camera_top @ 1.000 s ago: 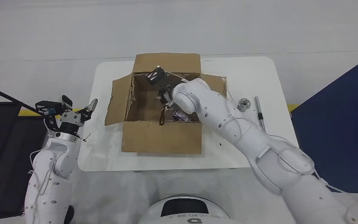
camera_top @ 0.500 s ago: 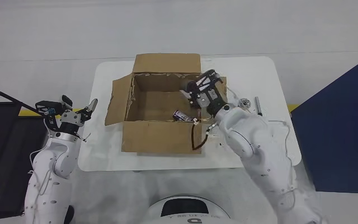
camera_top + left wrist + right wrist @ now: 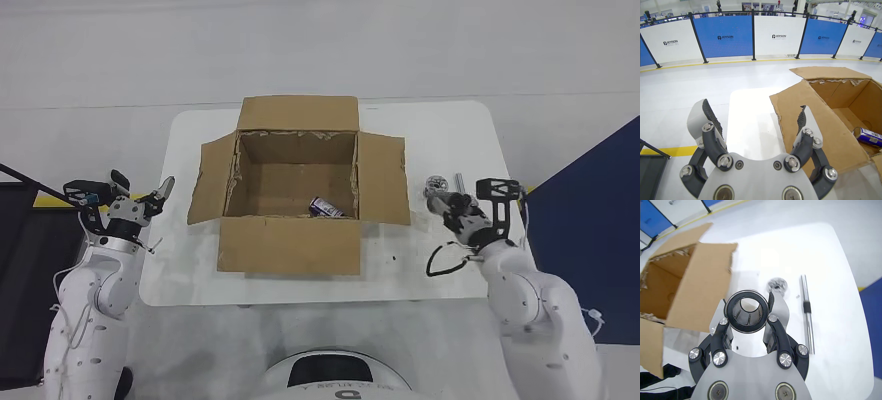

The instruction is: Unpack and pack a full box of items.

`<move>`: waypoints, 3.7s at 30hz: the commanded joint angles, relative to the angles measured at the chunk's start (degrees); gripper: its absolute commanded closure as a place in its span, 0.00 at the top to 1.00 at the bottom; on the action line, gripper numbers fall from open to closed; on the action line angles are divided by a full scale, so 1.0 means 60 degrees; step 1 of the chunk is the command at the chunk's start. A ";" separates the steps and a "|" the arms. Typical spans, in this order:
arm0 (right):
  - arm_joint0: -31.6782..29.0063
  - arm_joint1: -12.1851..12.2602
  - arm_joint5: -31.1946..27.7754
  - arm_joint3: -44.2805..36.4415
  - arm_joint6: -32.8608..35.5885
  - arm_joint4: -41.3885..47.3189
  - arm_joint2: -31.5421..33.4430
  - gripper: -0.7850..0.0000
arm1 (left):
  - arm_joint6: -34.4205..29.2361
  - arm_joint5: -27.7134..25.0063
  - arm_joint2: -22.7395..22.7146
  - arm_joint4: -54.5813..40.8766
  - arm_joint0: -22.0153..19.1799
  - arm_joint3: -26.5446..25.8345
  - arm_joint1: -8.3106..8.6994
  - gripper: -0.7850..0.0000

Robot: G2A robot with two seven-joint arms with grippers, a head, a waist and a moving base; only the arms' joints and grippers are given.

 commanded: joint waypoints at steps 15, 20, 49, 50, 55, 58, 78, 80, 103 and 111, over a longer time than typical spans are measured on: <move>0.2252 0.0033 0.1551 0.2453 0.2415 -0.0696 -0.0543 0.00 | 0.0000 0.0000 0.0000 0.0000 0.0000 0.0000 0.0000 1.00; 0.2707 0.0049 0.1719 0.2902 0.2736 -0.1105 -0.0724 0.04 | 0.0000 0.0000 0.0000 0.0000 0.0000 0.0000 0.0000 1.00; 0.0432 0.0053 -0.0765 -0.0930 -0.0781 -0.0168 -0.0304 1.00 | 0.0000 0.0000 0.0000 0.0000 0.0000 0.0000 0.0000 1.00; 0.0419 0.0066 -0.1292 -0.1052 -0.0982 -0.0146 -0.0405 1.00 | 0.0000 0.0000 0.0000 0.0000 0.0000 0.0000 0.0000 1.00; 0.1751 0.0116 -0.2590 -0.0820 -0.0235 -0.0249 -0.1373 1.00 | 0.0000 0.0000 0.0000 0.0000 0.0000 0.0000 0.0000 1.00; 0.3250 0.0089 -0.2767 -0.0248 0.0869 -0.0465 -0.2414 1.00 | 0.0000 0.0000 0.0000 0.0000 0.0000 0.0000 0.0000 1.00; 1.1472 -0.1685 -0.2144 0.8223 0.6053 0.1715 -0.9544 0.94 | 0.0000 0.0000 0.0000 0.0000 0.0000 0.0000 0.0000 1.00; 1.1698 -0.1900 -0.2292 0.8828 0.6041 0.2015 -0.9915 0.99 | 0.0000 0.0000 0.0000 0.0000 0.0000 0.0000 0.0000 1.00; 1.3082 -0.4189 -0.2810 1.4465 0.4900 0.2752 -1.2154 0.62 | 0.0000 0.0000 0.0000 0.0000 0.0000 0.0000 0.0000 1.00; 1.3460 -0.4564 -0.3105 1.5033 0.4266 0.2873 -1.2067 0.00 | 0.0000 0.0000 0.0000 0.0000 0.0000 0.0000 0.0000 1.00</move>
